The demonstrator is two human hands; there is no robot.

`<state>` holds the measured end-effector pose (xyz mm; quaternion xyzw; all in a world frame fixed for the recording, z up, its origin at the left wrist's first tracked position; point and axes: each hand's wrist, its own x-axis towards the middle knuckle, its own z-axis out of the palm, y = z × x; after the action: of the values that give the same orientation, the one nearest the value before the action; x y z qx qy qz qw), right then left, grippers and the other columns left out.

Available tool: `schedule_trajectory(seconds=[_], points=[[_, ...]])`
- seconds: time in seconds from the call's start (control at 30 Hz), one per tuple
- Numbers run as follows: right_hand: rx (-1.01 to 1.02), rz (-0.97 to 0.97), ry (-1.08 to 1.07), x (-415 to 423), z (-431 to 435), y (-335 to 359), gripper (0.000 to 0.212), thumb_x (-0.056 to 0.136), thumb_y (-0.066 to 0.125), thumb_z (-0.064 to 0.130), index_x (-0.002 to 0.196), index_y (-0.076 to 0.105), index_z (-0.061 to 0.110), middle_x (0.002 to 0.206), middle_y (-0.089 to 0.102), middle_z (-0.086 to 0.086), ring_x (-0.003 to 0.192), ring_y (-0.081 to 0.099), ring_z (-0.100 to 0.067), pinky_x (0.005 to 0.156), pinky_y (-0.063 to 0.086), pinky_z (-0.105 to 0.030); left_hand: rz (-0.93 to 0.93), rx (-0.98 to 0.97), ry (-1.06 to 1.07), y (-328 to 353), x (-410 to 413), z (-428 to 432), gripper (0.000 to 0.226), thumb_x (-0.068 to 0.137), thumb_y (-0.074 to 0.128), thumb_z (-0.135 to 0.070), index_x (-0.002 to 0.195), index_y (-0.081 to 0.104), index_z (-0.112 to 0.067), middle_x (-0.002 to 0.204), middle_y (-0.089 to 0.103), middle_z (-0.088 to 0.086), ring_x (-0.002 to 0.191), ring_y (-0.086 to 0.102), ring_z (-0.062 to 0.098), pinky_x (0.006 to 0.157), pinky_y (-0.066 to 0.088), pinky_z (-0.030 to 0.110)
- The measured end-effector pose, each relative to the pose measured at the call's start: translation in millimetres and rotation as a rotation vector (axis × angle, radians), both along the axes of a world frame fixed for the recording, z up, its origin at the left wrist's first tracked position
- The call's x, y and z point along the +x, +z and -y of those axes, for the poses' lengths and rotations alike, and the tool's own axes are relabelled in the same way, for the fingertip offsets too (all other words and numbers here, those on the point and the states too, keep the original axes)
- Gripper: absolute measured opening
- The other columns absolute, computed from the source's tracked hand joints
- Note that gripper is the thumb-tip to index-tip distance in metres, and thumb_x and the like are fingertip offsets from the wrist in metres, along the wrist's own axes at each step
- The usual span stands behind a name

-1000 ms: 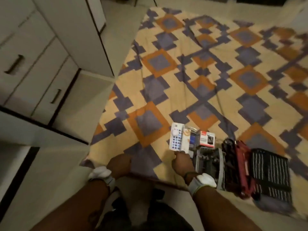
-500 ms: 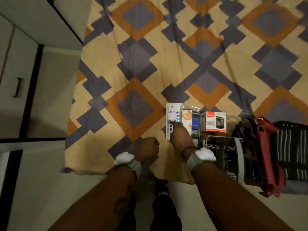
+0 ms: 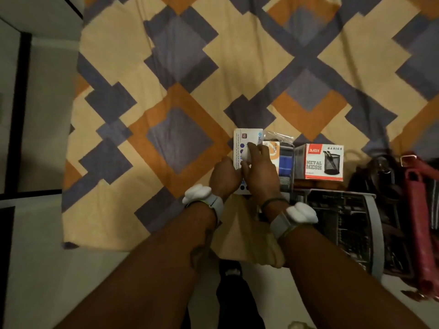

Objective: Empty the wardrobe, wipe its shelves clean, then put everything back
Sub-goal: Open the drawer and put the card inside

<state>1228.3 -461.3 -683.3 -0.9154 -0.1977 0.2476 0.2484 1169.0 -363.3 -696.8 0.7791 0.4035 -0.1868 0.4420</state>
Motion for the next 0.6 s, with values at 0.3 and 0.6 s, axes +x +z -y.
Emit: schedule_trajectory(seconds=[0.3,0.6], points=[[0.159,-0.122,-0.138,-49,53,47,0.041,0.093,0.069,0.027,0.125,0.047,0.015,0.126,0.048,-0.005,0.105,0.055,-0.012,0.081,0.052,-0.021,0.061,-0.269,0.33,35,-12,-12,0.035,0.097,0.063,-0.015,0.131,0.062,-0.005,0.127,0.068,0.015,0.111,0.068,0.032,0.093,0.057,0.052],[0.17,-0.255,0.09,-89,10,157,0.027,0.084,0.062,0.028,0.108,0.049,0.026,0.101,0.056,0.001,0.092,0.056,-0.02,0.084,0.051,-0.043,0.149,-0.338,0.716,193,-146,-77,0.031,0.095,0.066,-0.007,0.126,0.062,0.0,0.12,0.07,0.016,0.096,0.073,0.024,0.083,0.062,0.039]])
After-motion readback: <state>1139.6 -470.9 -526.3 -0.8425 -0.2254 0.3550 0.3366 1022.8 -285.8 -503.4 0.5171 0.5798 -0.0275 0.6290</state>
